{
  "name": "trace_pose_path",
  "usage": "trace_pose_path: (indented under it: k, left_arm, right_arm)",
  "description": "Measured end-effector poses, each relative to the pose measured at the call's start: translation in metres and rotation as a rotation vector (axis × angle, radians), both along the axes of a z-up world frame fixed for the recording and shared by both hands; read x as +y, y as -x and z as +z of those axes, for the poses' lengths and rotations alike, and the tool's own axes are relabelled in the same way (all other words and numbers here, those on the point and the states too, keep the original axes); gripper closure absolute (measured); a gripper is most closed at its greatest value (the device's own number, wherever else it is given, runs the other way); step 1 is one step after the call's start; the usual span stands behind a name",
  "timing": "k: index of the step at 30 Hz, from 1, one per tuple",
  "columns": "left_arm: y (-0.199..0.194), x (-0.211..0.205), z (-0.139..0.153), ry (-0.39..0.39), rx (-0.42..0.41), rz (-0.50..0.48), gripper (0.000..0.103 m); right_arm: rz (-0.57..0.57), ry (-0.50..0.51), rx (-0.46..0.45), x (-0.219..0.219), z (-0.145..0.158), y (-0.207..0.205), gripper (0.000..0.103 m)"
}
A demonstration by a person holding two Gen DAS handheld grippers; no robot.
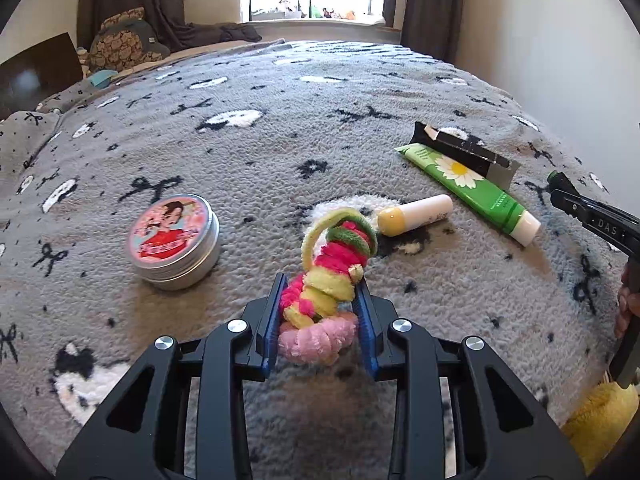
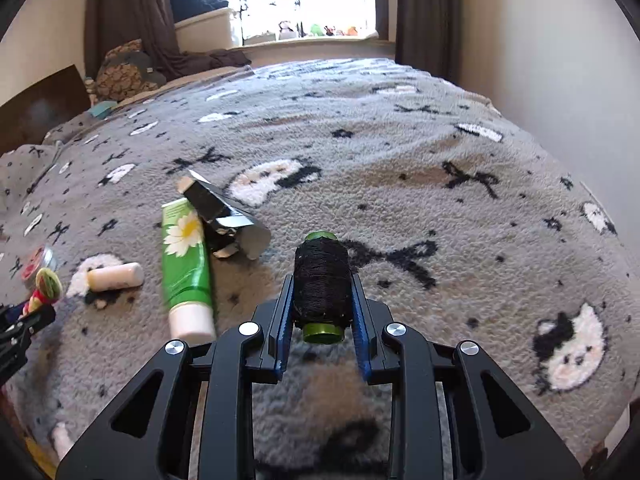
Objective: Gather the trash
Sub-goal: 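Grasp the pink-yellow fuzzy toy with the left tool while the right tool grasps the black spool, then lower both tools below the bed edge and open them over the bin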
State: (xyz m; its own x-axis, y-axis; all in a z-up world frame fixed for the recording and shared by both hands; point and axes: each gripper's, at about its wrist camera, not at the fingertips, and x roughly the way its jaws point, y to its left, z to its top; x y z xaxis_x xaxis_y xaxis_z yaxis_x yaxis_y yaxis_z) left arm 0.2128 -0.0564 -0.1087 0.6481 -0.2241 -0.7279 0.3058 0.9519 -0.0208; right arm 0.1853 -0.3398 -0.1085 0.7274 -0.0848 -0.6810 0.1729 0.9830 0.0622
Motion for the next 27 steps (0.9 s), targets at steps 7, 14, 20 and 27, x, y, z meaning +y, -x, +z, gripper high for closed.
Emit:
trace_pose_path:
  k: [7,14,20,27]
  left_arm:
    - [0.046,0.009,0.024,0.013,-0.044,-0.021,0.072]
    - [0.093,0.017,0.034,0.015,-0.07,-0.044,0.072]
    - [0.135,0.02,0.036,0.02,-0.085,-0.082,0.072]
    - [0.178,0.028,0.023,0.008,-0.08,-0.112,0.072]
  right_arm:
    - [0.084,0.061,-0.087,0.028,0.034,0.06,0.076]
    - [0.19,0.056,-0.117,0.055,0.048,0.113,0.076]
    - [0.268,0.026,-0.138,0.077,0.049,0.155,0.076]
    - [0.328,0.008,-0.121,0.106,0.033,0.191,0.076]
